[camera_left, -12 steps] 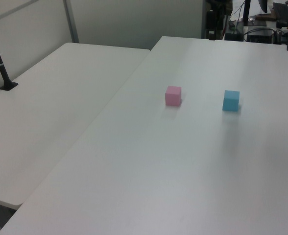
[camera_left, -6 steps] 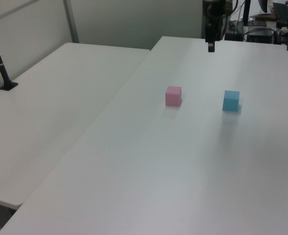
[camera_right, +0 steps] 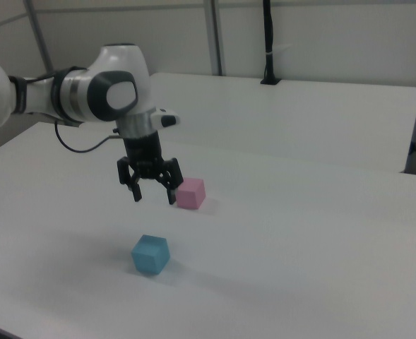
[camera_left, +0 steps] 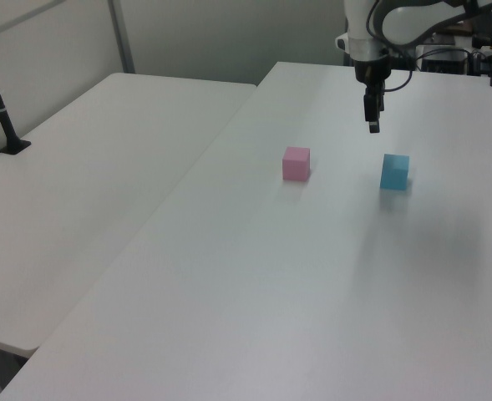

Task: Put blue cube on pink cube
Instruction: 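Lower the open gripper over the blue cube, then close the gripper on the blue cube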

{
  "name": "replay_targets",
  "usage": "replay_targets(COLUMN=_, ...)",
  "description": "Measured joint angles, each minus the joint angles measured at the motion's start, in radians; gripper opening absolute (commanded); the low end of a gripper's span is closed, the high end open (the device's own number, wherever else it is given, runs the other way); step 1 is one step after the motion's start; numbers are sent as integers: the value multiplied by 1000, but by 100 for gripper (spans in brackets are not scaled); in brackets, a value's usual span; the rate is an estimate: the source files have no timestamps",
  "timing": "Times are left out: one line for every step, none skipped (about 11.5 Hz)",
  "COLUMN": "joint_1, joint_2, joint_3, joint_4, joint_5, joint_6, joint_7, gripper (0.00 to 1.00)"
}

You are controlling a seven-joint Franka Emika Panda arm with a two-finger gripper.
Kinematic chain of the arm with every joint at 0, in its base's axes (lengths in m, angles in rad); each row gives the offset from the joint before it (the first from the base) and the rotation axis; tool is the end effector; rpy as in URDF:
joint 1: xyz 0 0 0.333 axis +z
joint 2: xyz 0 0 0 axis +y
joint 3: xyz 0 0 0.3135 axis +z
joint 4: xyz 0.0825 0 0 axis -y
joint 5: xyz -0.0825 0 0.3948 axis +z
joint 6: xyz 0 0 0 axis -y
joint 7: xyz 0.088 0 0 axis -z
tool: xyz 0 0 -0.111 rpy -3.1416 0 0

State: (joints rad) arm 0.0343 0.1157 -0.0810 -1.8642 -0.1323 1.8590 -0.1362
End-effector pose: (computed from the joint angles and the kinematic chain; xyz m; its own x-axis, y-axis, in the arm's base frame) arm 0.5863 -0.0369 0.4337 0.9823 0.1253 -0.1394 0.1414 -0.9836 0.1124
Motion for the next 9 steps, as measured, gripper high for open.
replay_targets(joint_1=36, joint_2=-10, joint_3=-61, joint_4=-36, joint_5=0, joint_6=19, joint_7=-45, gripper=100)
replay_targets(joint_1=93, joint_2=-33, joint_3=-132, joint_4=-87, joint_5=0, joint_6=21, joint_7=-86, gripper=100)
replay_targets(joint_1=121, joint_2=-50, joint_3=-160, joint_4=-131, joint_5=-6, joint_6=47, joint_7=-95, gripper=100)
replay_targets(joint_1=132, joint_2=-63, joint_3=-169, joint_4=-178, joint_5=-12, joint_6=89, joint_7=-95, gripper=100)
replay_targets(joint_1=133, joint_2=-68, joint_3=-169, joint_4=-218, joint_5=-14, joint_6=126, joint_7=-95, gripper=100)
replay_targets(joint_1=133, joint_2=-72, joint_3=-166, joint_4=-254, joint_5=-14, joint_6=158, joint_7=-95, gripper=100)
replay_targets(joint_1=133, joint_2=-75, joint_3=-156, joint_4=-300, joint_5=-14, joint_6=210, joint_7=-94, gripper=100)
replay_targets(joint_1=134, joint_2=-76, joint_3=-148, joint_4=-325, joint_5=-26, joint_6=242, joint_7=-88, gripper=100)
replay_targets(joint_1=134, joint_2=-76, joint_3=-144, joint_4=-348, joint_5=-39, joint_6=272, joint_7=-79, gripper=100)
